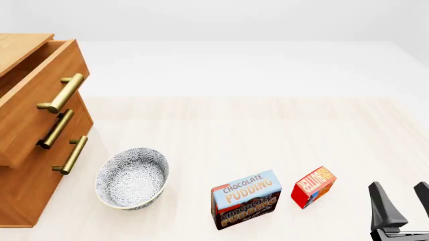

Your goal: Put the butter at the back in the top drawer of the cabinet and close it.

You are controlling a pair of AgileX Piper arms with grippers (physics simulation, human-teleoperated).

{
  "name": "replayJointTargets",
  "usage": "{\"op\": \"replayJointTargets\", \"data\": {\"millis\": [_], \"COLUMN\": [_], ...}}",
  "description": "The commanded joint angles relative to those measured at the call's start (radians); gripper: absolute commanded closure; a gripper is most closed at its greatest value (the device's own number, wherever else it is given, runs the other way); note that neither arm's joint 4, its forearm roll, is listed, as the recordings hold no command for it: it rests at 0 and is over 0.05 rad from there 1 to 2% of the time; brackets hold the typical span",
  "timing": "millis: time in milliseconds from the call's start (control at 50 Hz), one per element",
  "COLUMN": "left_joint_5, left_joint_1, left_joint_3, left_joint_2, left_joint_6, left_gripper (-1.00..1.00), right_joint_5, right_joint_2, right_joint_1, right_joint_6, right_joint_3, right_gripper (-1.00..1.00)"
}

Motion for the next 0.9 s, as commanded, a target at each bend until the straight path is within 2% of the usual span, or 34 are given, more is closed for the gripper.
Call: {"op": "replayJointTargets", "data": {"millis": [20,280,900], "left_joint_5": [-0.016,-0.052,-0.087], "left_joint_1": [0.005,0.006,0.014], "left_joint_3": [0.032,0.086,0.141], "left_joint_2": [-0.003,-0.002,-0.005], "left_joint_6": [-0.003,-0.005,-0.008], "left_gripper": [-1.00,-1.00,-1.00], "right_joint_5": [0.000,0.000,0.000], "right_joint_2": [0.000,0.000,0.000], "right_joint_1": [0.000,0.000,0.000], "right_joint_6": [0.000,0.000,0.000], "right_joint_3": [0.000,0.000,0.000], "right_gripper": [-1.00,-1.00,-1.00]}}
